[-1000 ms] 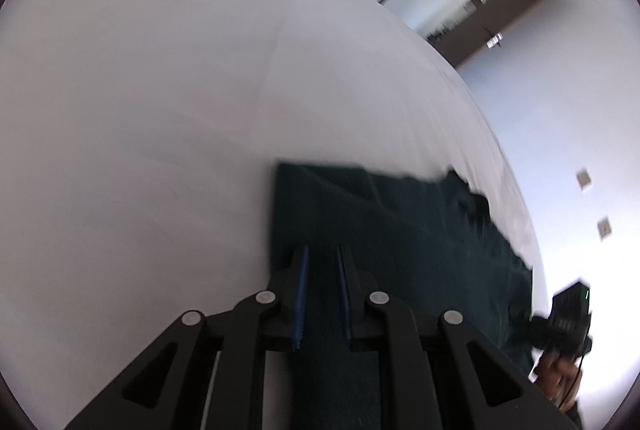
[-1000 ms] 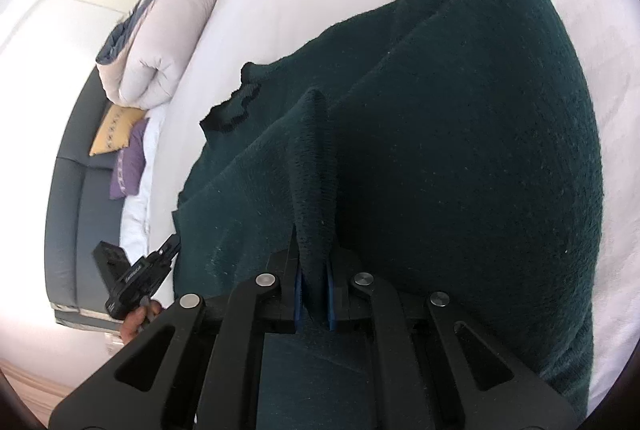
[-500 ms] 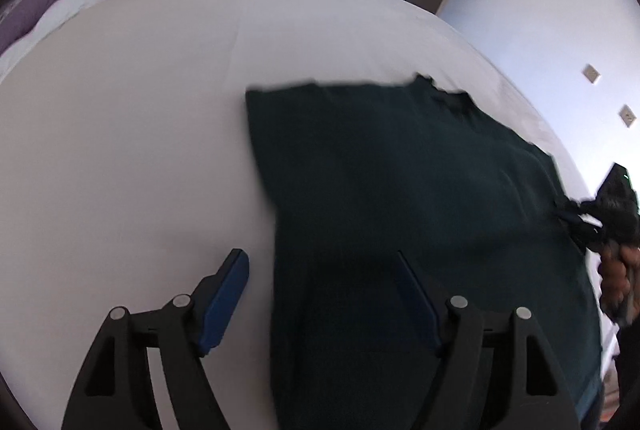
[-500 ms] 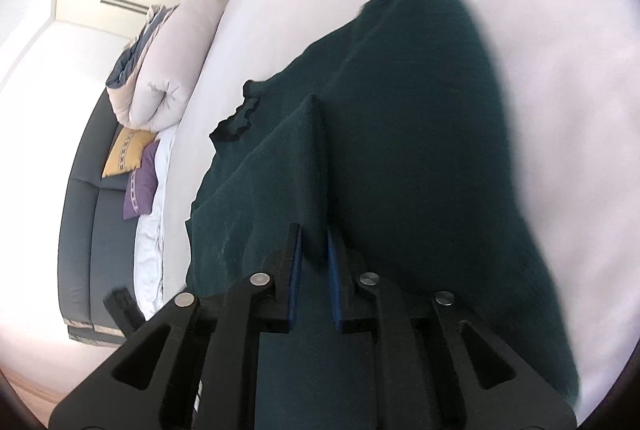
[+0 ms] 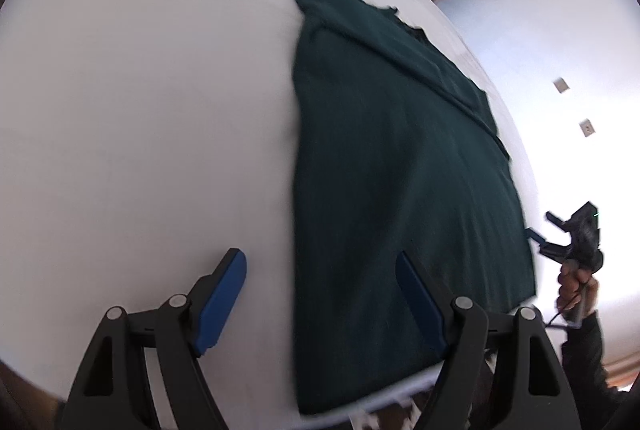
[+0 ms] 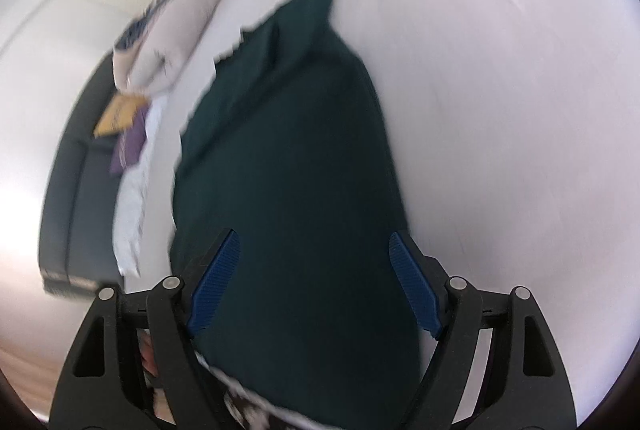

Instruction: Fold small clothes

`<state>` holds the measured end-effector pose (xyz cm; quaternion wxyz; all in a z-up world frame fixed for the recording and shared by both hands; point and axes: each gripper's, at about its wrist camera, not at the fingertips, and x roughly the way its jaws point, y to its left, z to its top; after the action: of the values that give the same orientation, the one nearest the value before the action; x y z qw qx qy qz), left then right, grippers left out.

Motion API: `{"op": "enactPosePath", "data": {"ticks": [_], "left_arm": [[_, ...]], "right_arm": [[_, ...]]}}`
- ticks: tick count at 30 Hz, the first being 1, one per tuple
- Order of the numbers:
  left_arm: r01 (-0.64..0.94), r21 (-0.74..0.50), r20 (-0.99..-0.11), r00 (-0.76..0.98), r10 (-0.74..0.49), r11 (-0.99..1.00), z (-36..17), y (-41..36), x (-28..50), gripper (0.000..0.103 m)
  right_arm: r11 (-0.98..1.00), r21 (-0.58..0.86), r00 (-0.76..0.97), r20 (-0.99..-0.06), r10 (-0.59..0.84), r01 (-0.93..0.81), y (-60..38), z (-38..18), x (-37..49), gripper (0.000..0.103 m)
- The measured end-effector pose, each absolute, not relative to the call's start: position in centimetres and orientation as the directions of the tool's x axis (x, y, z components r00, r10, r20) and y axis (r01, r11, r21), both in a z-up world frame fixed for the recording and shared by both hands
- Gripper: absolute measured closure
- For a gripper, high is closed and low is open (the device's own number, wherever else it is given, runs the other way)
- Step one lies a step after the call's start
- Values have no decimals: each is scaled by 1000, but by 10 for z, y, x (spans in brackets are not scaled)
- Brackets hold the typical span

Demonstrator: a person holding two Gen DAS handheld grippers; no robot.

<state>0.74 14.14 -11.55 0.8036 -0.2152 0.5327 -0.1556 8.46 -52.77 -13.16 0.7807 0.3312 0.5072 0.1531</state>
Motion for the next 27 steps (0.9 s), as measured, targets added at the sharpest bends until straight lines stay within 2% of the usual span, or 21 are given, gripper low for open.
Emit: {"op": "enactPosePath", "data": {"ticks": [2, 11, 13, 15, 18, 20, 22, 25, 26, 27], "left_arm": [[17, -552, -779, 347, -523, 834, -121, 140, -1, 26], [24, -575, -792, 235, -564, 818, -127, 124, -2, 28], [-4, -596, -782, 229, -579, 803, -129, 129, -1, 34], [-17, -588, -791, 219, -571, 809, -130, 131, 0, 51], [-29, -587, -796, 203, -570, 809, -133, 134, -1, 68], [-35, -594, -792, 201, -577, 804, -134, 135, -3, 72], [-36, -603, -785, 205, -585, 797, -134, 134, -5, 72], [-46, -651, -745, 231, -626, 758, -137, 135, -5, 55], [-51, -672, -726, 238, -645, 738, -136, 135, -4, 47], [-50, -679, -720, 243, -650, 732, -136, 134, -4, 45]], "right_arm": [[733, 674, 432, -691, 579, 94, -530, -138, 60, 25], [670, 733, 422, -647, 635, 116, -547, -146, -8, 28], [667, 735, 417, -648, 638, 122, -552, -148, -17, 29], [661, 739, 417, -645, 640, 129, -554, -148, -20, 29], [665, 733, 421, -653, 629, 144, -564, -147, -32, 29], [666, 730, 419, -658, 625, 154, -567, -146, -25, 29], [668, 727, 420, -663, 620, 162, -572, -145, -28, 29], [678, 712, 412, -682, 604, 184, -579, -146, -30, 30], [677, 712, 412, -683, 604, 188, -581, -147, -33, 30], [675, 712, 410, -683, 604, 191, -583, -148, -35, 30]]}}
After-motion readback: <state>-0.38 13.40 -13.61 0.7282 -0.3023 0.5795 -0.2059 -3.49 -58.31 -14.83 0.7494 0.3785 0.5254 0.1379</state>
